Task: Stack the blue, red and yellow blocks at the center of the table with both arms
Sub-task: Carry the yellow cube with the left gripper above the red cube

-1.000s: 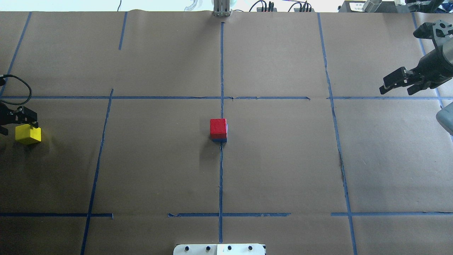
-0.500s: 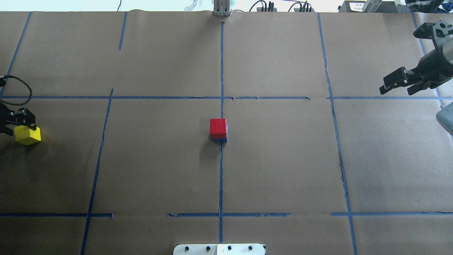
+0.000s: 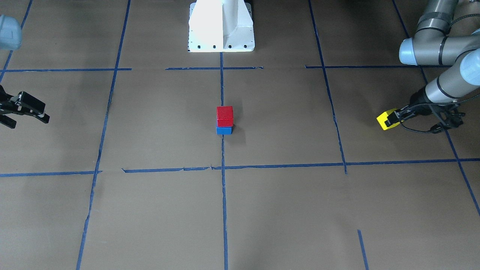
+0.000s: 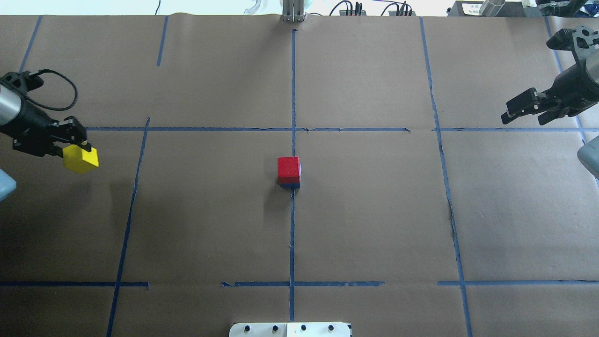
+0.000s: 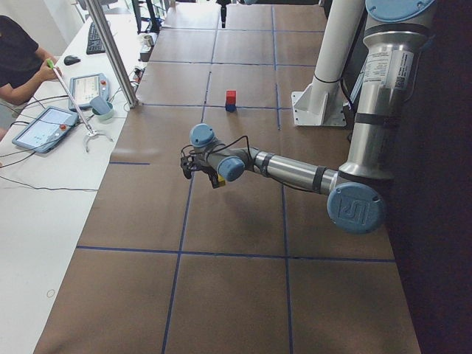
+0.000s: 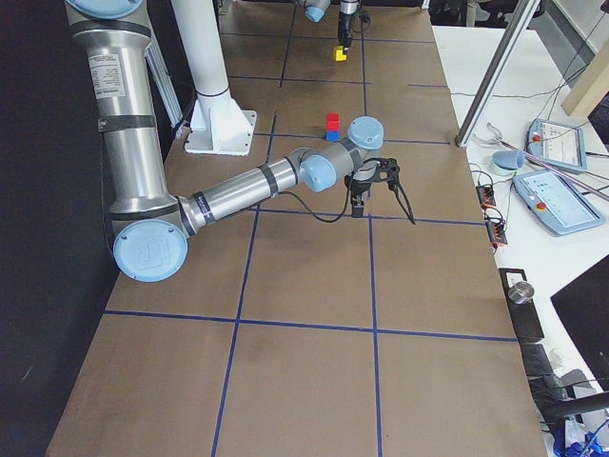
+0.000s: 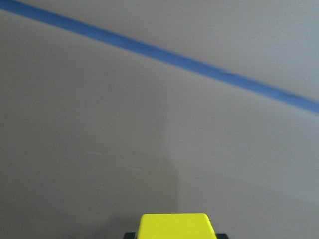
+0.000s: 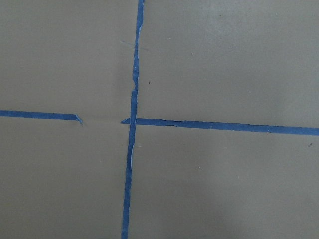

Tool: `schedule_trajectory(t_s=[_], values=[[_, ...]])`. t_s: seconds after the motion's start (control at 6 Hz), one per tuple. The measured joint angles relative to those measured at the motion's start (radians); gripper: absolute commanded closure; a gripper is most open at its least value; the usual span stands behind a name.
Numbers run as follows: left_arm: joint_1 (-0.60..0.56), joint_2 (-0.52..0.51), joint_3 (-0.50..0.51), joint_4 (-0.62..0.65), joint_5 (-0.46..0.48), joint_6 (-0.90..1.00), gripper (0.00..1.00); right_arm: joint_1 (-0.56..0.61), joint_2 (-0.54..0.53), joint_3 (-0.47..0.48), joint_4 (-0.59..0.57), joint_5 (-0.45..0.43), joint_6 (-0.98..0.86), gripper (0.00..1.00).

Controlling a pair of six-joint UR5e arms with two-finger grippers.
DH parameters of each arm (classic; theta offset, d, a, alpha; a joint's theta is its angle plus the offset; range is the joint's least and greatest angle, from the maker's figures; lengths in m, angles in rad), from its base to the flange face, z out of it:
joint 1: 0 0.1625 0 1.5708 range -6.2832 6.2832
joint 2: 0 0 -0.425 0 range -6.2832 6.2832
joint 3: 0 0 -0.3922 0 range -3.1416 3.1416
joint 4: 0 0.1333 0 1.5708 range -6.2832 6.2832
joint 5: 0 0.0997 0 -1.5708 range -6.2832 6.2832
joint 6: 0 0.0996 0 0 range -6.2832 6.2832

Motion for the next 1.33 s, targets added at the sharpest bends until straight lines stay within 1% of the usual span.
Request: schedule_trajectory(t_s=[0.17,0.33,0.5,0.67,0.83,1.0,1.17,1.33], values=[[0.055,-0.08,-0.072,0.068,-0.008,-0.036,1.0,0.001,0.0,0.0,0.0,-0.001,-0.002,0.0],[0.123,-0.226,-0.118,0.212,0.002,-0.074,1.0,0.001,0.001,0.001,0.001,-0.002,-0.005,0.0],[0.18,-0.388,-0.137,0.354,0.029,-0.12,1.0,0.004,0.002,0.003,0.001,-0.004,-0.009,0.0],[0.231,-0.501,-0.138,0.424,0.079,-0.145,1.0,0.007,0.002,0.003,0.001,-0.007,-0.01,0.0],[0.29,-0.579,-0.115,0.447,0.145,-0.154,1.0,0.009,0.001,0.005,0.001,-0.014,-0.011,0.0],[0.336,-0.642,-0.055,0.452,0.204,-0.153,1.0,0.01,-0.001,0.006,0.002,-0.019,-0.011,0.0],[0.366,-0.714,0.047,0.453,0.256,-0.15,1.0,0.011,-0.004,0.005,0.001,-0.023,-0.011,0.0],[0.383,-0.768,0.13,0.453,0.287,-0.149,1.0,0.01,-0.007,0.006,0.002,-0.025,-0.01,0.0]])
